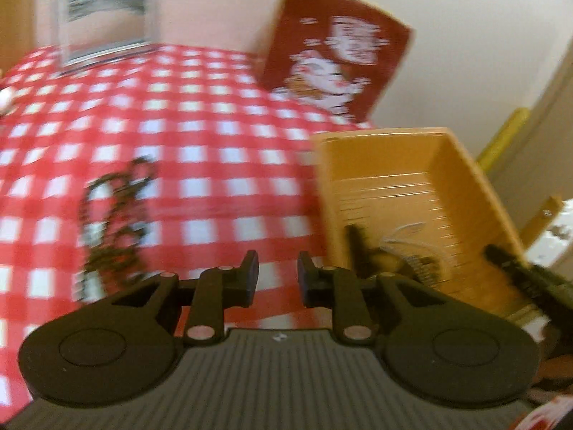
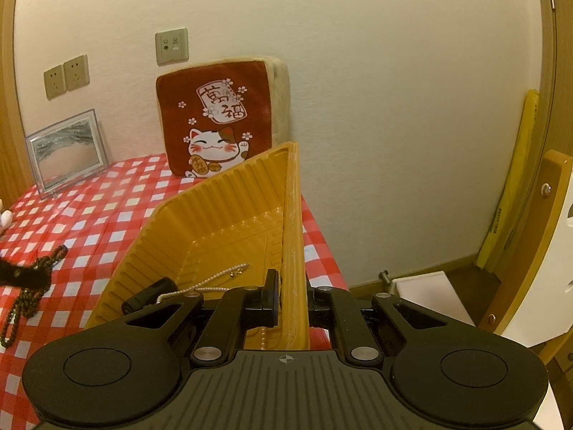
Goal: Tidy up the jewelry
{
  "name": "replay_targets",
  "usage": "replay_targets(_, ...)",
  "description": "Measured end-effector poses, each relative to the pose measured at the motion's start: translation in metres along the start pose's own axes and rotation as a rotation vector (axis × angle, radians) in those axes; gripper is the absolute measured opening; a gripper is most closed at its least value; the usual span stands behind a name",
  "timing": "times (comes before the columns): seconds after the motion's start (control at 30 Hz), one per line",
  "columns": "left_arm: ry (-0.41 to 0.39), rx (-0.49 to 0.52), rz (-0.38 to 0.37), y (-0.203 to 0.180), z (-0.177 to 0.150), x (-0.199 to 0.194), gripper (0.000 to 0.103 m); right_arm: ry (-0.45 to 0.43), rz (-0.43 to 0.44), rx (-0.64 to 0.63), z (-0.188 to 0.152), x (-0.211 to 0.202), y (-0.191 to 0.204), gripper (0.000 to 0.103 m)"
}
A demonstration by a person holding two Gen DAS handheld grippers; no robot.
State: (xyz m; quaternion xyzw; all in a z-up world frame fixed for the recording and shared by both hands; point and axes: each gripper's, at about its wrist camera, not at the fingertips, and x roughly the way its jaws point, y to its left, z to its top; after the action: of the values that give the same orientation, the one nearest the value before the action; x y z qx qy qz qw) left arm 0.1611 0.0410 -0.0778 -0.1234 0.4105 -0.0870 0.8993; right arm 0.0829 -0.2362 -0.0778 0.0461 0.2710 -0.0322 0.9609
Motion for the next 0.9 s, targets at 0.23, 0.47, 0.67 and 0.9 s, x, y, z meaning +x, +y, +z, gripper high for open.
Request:
replay_targets(0.23,0.004,-0.035,0.169,0.052,-0.018,-0.014,0.021,0.008,-0.005,-0.004,-0.002,0.004,0.000,0.009)
replay_targets(0.47,-0.012,-0.051,0.284,0.088,-0.025,-0.016,0.025,0.013,-0.011,-0.009,-0.002,0.005,0.001,0.009)
replay_targets(0.67,-0.019,-0.022,0.285,0.091,-0.018,-0.002,0.028,0.014,-0.013,-0.012,-0.002,0.005,0.001,0.009)
replay_targets(0.9,-0.041,-0.021,0.254,0.087,0.003,0.024,0.039,0.016,-0.013,-0.010,-0.002,0.005,0.001,0.009)
